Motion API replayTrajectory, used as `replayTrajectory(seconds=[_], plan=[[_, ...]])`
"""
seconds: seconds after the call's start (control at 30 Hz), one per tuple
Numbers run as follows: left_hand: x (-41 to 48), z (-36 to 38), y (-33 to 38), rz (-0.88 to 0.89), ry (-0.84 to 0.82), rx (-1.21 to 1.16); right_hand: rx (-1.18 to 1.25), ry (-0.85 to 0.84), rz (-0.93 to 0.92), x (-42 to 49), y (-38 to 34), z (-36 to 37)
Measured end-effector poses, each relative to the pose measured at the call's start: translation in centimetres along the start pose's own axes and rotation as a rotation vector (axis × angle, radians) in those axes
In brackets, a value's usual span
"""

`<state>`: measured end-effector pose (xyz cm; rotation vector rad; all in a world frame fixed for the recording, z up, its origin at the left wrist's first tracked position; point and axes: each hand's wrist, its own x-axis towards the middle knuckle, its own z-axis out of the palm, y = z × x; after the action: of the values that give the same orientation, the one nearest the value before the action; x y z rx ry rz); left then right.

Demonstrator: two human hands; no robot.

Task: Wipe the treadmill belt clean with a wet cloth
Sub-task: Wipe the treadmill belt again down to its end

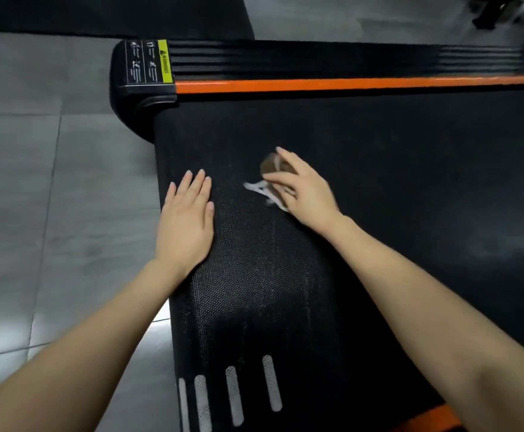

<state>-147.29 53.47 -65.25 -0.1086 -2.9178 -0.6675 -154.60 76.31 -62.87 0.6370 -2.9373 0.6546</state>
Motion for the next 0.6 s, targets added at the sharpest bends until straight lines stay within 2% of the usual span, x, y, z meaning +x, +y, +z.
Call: replayTrajectory(seconds=[0.1,0.17,0.2,0.27,0.33,0.37,0.43,0.5,0.6], plan=[[0.1,0.0,-0.1,-0.008,-0.033,0.034,0.017,0.101,0.205,-6.4,4.1,-3.3],[0.3,-0.4,0.2,-0.034,-0.093,0.063,0.033,0.171,0.345,-8.8,3.1,-3.4],[0.4,-0.7,0.5,-0.053,-0.143,0.068,0.061,0.173,0.356,-9.9,1.1,-2.6],[0.8,-1.9,1.4,-0.114,-0.266,0.010,0.100,0.082,0.265,-12.9,-4.3,-0.7],[0.2,-4.0,2.9,-0.211,-0.354,-0.142,0.156,-0.126,0.113,-16.7,-8.9,-0.5],[-1.0,-5.5,3.7,-0.277,-0.344,-0.231,0.189,-0.214,0.083,-18.0,-10.2,-1.0],[-4.6,-8.8,4.7,-0.437,-0.254,-0.386,0.256,-0.318,0.149,-18.4,-11.8,-2.7],[-9.0,-12.1,5.3,-0.574,-0.263,-0.519,0.288,-0.303,0.243,-17.0,-14.0,-4.8],[-14.7,-16.8,5.8,-0.712,-0.327,-0.765,0.317,-0.255,0.273,-15.0,-19.3,-7.8]])
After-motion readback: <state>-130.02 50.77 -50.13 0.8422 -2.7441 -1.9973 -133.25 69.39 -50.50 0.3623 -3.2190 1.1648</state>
